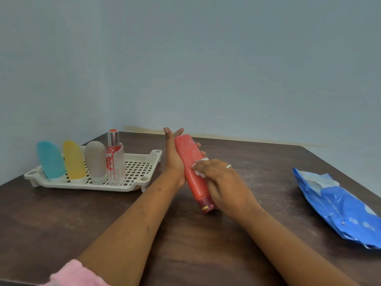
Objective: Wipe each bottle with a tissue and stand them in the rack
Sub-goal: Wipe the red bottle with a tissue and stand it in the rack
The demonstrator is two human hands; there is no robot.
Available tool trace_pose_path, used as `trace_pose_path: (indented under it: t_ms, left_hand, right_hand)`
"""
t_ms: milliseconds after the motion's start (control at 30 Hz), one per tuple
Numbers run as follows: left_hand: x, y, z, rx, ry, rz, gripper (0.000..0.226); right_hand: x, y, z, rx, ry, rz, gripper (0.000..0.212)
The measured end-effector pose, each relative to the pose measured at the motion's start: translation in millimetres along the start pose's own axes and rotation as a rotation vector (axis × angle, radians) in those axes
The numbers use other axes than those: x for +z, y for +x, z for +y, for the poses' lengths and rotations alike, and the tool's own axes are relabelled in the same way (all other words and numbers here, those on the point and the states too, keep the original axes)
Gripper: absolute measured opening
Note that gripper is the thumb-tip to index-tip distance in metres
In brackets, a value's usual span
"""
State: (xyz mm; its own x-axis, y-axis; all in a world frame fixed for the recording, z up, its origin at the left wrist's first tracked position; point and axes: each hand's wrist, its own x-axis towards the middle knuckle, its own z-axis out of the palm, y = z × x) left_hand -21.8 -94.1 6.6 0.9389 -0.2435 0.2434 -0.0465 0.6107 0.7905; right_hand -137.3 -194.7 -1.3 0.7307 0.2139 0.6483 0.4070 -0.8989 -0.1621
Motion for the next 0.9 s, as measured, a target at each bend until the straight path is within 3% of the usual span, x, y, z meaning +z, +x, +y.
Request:
trace_pose_path:
  t_ms: [267,400,533,667,900]
  left_hand:
    - [1,-2,0,0.020,0.061,-0.067,0.086]
    - [2,-2,0,0.007,0.030,-0.098,0.086]
    - [2,-4,0,-0.055,-0.006,-0.126,0.075]
    - [3,-9,0,-0.159,-0.046,-0.169,0.091]
    - [9,-17,1,-0.287,-0.104,-0.206,0.091]
  right_hand:
    - [6,-2,21,0.385,0.318,0.012,0.035]
    - [8,-3,22,0.470,0.479,0.071,0.034]
    - [3,-6,9,0.389,0.504,0.181,0.033]
    - [4,-8,8,0.336,0.420,0.197,0.032]
    - [5,-6,10,0.376,0.459,0.257,0.031]
